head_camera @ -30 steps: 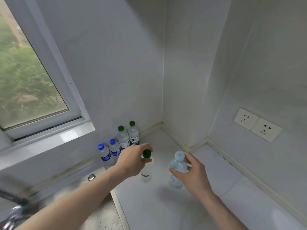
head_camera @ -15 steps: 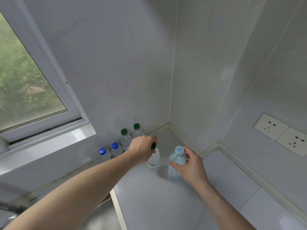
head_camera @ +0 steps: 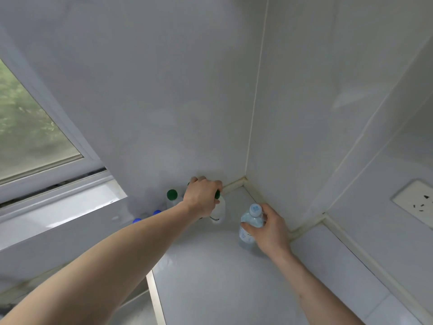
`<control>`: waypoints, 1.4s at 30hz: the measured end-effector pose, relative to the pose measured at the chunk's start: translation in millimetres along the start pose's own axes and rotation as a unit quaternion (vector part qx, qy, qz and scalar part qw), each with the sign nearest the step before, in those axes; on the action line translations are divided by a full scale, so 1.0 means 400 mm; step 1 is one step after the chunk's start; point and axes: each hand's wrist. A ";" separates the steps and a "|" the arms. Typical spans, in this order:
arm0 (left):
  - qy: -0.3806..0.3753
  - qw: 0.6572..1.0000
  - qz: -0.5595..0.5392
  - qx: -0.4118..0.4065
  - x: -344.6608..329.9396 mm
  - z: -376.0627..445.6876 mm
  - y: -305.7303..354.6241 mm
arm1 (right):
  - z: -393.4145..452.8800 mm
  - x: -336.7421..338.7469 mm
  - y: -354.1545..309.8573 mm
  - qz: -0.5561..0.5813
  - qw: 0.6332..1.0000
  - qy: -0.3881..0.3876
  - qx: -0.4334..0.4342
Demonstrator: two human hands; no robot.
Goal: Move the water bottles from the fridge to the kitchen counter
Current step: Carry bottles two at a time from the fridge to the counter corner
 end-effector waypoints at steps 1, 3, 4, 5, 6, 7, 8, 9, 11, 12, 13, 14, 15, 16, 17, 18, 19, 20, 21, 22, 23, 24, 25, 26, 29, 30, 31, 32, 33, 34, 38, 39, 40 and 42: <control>0.001 1.000 -0.002 0.002 0.001 0.010 -0.005 | 0.016 0.001 0.004 0.000 1.000 0.002 0.002; 0.004 1.000 -0.012 0.008 0.002 0.035 -0.016 | 0.052 0.001 0.013 -0.001 1.000 0.007 0.008; 0.007 1.000 -0.013 0.010 0.004 0.044 -0.019 | 0.068 0.000 0.015 -0.001 1.000 0.009 0.012; 0.009 1.000 -0.012 0.013 0.005 0.055 -0.024 | 0.084 -0.002 0.016 -0.001 1.000 0.010 0.014; 0.011 1.000 -0.010 0.015 0.005 0.063 -0.028 | 0.097 -0.003 0.016 0.000 1.000 0.010 0.017; 0.011 1.000 -0.008 0.019 0.005 0.072 -0.033 | 0.112 -0.005 0.014 -0.001 1.000 0.011 0.018; 0.008 1.000 -0.005 0.023 0.005 0.082 -0.038 | 0.127 -0.007 0.014 -0.002 1.000 0.012 0.018; 0.005 1.000 -0.003 0.028 0.005 0.089 -0.044 | 0.141 -0.009 0.012 -0.003 1.000 0.016 0.019; 0.002 0.999 -0.005 0.041 0.004 0.104 -0.054 | 0.171 -0.013 0.008 0.004 1.000 0.021 0.020; 0.003 0.999 -0.006 0.047 0.003 0.111 -0.059 | 0.185 -0.016 0.004 0.011 1.000 0.020 0.020; 0.004 0.999 -0.006 0.051 0.003 0.116 -0.060 | 0.198 -0.017 -0.001 0.018 0.999 0.016 0.022; 0.006 0.998 -0.004 0.055 0.003 0.121 -0.060 | 0.209 -0.018 -0.007 0.022 0.999 0.012 0.027; 0.005 0.998 -0.002 0.060 0.003 0.128 -0.061 | 0.223 -0.024 -0.014 0.026 0.999 0.007 0.033; 0.006 0.998 -0.001 0.066 0.003 0.132 -0.061 | 0.236 -0.029 -0.020 0.026 0.999 0.004 0.041; 0.007 0.997 -0.002 0.071 0.006 0.136 -0.060 | 0.249 -0.034 -0.026 0.026 0.999 0.004 0.047; 0.009 0.997 -0.004 0.076 0.008 0.141 -0.061 | 0.265 -0.041 -0.032 0.025 0.999 0.003 0.048; 0.012 0.997 -0.004 0.080 0.009 0.144 -0.061 | 0.279 -0.046 -0.037 0.025 0.999 0.004 0.043; 0.017 0.996 -0.008 0.085 0.010 0.147 -0.064 | 0.296 -0.051 -0.043 0.026 0.999 0.002 0.037; 0.022 0.996 -0.014 0.087 0.013 0.148 -0.062 | 0.309 -0.054 -0.046 0.028 0.999 0.001 0.032; 0.027 0.995 -0.025 0.090 0.014 0.147 -0.066 | 0.324 -0.059 -0.049 0.022 0.999 -0.002 0.032; 0.027 0.995 -0.032 0.090 0.015 0.147 -0.066 | 0.336 -0.061 -0.052 0.016 0.999 -0.005 0.031; 0.026 0.995 -0.036 0.090 0.016 0.146 -0.068 | 0.347 -0.064 -0.056 0.014 0.999 -0.007 0.030; 0.024 0.995 -0.035 0.089 0.017 0.146 -0.069 | 0.356 -0.066 -0.060 0.015 1.000 -0.008 0.026; 0.024 0.995 -0.029 0.088 0.019 0.146 -0.068 | 0.363 -0.068 -0.063 0.014 1.000 -0.006 0.024; 0.024 0.996 -0.010 0.088 0.020 0.149 -0.063 | 0.379 -0.076 -0.071 0.013 1.000 -0.002 0.026; 0.025 0.996 -0.008 0.088 0.019 0.148 -0.061 | 0.382 -0.080 -0.074 0.013 1.000 -0.006 0.024; 0.027 0.996 -0.008 0.088 0.018 0.146 -0.059 | 0.385 -0.083 -0.079 0.013 1.000 -0.011 0.020; 0.028 0.996 -0.009 0.087 0.018 0.144 -0.057 | 0.387 -0.085 -0.082 0.011 1.000 -0.016 0.017; 0.029 0.996 -0.010 0.085 0.017 0.142 -0.058 | 0.389 -0.090 -0.086 0.013 1.000 -0.020 0.016; 0.029 0.996 -0.008 0.083 0.017 0.140 -0.060 | 0.391 -0.094 -0.089 0.015 0.999 -0.025 0.017; 0.026 0.996 -0.002 0.082 0.020 0.130 -0.073 | 0.381 -0.109 -0.096 0.024 0.998 -0.049 0.016; 0.027 0.997 -0.002 0.078 0.021 0.128 -0.077 | 0.380 -0.109 -0.098 0.021 0.998 -0.056 0.014; 0.029 0.997 -0.004 0.073 0.022 0.124 -0.080 | 0.379 -0.107 -0.099 0.015 0.998 -0.064 0.012; 0.030 0.998 -0.006 0.059 0.024 0.117 -0.083 | 0.376 -0.100 -0.100 0.000 0.997 -0.078 0.007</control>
Point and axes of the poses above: each hand's wrist, its own z-axis towards the middle knuckle, its own x-axis out of the back of the hand, y = z × x, and after that the axes turned 15 degrees about -y, right-handed
